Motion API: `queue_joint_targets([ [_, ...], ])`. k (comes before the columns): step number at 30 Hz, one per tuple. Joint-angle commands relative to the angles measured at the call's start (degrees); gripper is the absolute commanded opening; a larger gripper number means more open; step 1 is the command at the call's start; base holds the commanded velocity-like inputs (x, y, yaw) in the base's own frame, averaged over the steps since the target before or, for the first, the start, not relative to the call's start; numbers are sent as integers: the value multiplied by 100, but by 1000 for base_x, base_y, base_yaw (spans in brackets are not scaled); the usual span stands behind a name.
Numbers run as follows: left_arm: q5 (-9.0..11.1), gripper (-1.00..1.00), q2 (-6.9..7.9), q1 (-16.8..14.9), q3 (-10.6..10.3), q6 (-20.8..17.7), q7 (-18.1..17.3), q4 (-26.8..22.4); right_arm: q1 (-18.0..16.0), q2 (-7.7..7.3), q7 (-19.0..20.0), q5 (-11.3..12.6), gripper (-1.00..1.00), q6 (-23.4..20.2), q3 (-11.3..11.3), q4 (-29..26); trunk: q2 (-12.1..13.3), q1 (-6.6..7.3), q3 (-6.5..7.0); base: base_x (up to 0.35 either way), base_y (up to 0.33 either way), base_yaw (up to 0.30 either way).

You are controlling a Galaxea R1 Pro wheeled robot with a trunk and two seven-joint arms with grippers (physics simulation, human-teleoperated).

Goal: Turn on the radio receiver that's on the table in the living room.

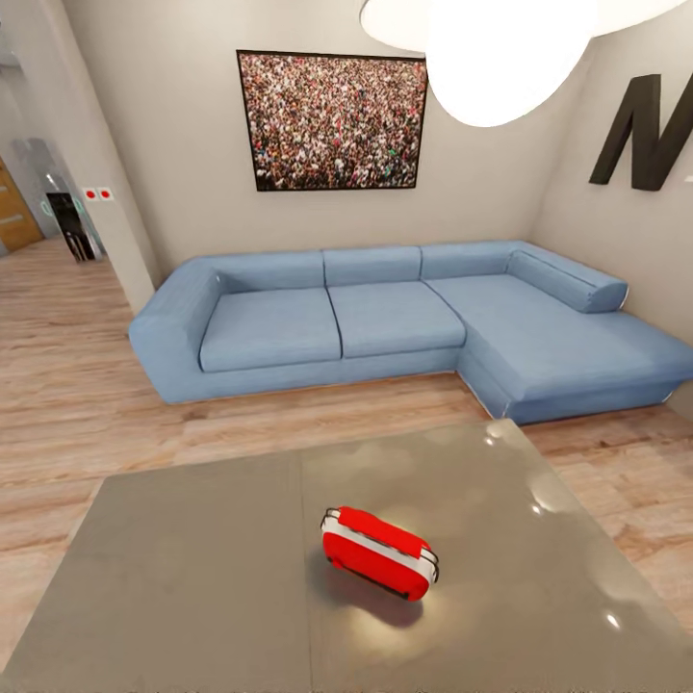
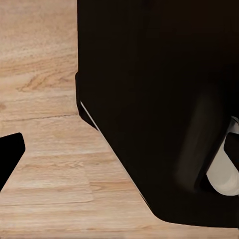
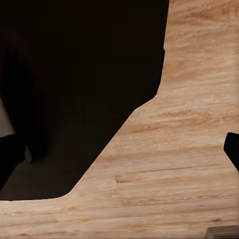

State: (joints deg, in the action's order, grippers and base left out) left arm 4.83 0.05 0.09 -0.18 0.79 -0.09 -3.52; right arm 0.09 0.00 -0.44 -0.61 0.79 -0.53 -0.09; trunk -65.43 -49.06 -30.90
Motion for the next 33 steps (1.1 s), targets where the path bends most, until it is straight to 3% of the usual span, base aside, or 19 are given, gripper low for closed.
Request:
queue_joint_targets([
  [1,0,100,1,0,0,0,0,0,0,0,0,0,100,0,0,0,0,0,-9,0,0,0],
  [33,0,100,-15,0,0,0,0,0,0,0,0,2,100,0,0,0,0,0,-300,0,0,0],
])
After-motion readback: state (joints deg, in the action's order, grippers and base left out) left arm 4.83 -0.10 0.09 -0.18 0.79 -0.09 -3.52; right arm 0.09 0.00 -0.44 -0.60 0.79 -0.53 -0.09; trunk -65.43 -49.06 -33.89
